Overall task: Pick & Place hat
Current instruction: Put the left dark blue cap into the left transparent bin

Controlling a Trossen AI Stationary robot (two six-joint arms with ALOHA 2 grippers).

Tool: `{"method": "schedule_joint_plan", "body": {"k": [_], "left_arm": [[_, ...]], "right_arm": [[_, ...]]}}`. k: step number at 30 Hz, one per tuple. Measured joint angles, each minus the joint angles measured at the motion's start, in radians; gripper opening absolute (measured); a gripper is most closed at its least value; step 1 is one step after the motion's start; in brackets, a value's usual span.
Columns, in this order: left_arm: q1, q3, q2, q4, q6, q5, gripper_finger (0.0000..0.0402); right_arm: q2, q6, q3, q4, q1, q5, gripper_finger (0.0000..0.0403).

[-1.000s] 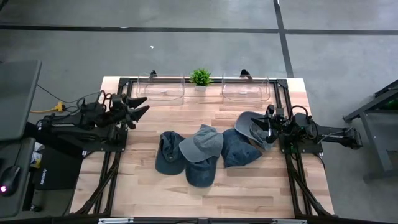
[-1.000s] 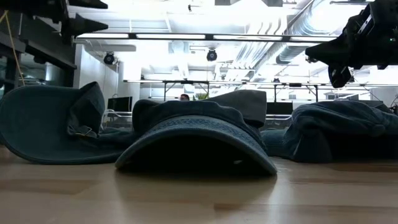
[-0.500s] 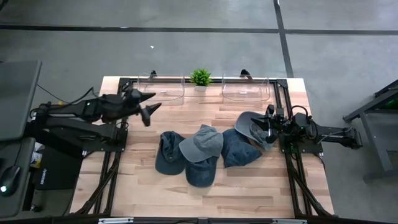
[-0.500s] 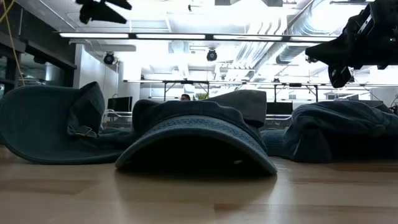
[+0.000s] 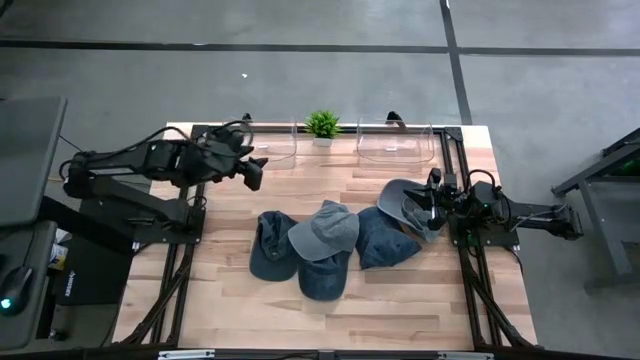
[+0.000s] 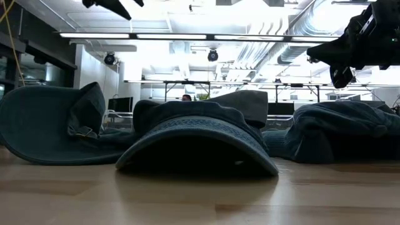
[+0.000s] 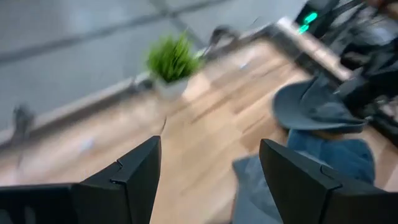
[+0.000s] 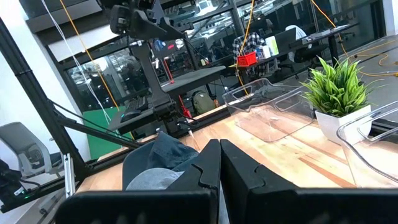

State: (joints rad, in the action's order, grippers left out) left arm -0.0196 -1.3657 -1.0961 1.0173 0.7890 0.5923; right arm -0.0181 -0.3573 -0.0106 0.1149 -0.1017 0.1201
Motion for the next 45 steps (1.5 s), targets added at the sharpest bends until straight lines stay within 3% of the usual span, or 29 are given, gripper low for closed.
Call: {"method": "schedule_joint_plan", "body": {"k": [5, 10, 16, 22, 28, 34, 40, 45], "left_arm": [[0.0, -0.135, -0.126, 0.269, 0.318, -0.109, 0.0248], [0.0, -0.147, -0.175, 0.342, 0.484, -0.253, 0.0248], [0.0, -0.144, -0.247, 0.414, 0.553, -0.38, 0.0248], [-0.043, -0.141, -0.298, 0.486, 0.526, -0.37, 0.0248], [-0.11, -0.05, -0.304, 0.403, 0.509, -0.366, 0.0253], [-0.169, 0.113, -0.284, 0.241, 0.622, -0.37, 0.0305], [-0.17, 0.266, -0.267, 0.076, 0.656, -0.447, 0.0362], [-0.171, 0.382, -0.264, -0.065, 0.668, -0.528, 0.0371]], "right_arm": [[0.0, 0.0, 0.0, 0.0, 0.0, 0.0, 0.0001], [0.0, 0.0, 0.0, 0.0, 0.0, 0.0, 0.0001], [0.0, 0.0, 0.0, 0.0, 0.0, 0.0, 0.0001], [0.0, 0.0, 0.0, 0.0, 0.0, 0.0, 0.0001], [0.0, 0.0, 0.0, -0.001, 0.0, 0.0, 0.0001], [0.0, 0.0, 0.0, -0.001, 0.0, 0.0, 0.0001], [0.0, 0.0, 0.0, -0.001, 0.0, 0.0, 0.0001], [0.0, 0.0, 0.0, -0.005, 0.0, 0.0, 0.0001]]}}
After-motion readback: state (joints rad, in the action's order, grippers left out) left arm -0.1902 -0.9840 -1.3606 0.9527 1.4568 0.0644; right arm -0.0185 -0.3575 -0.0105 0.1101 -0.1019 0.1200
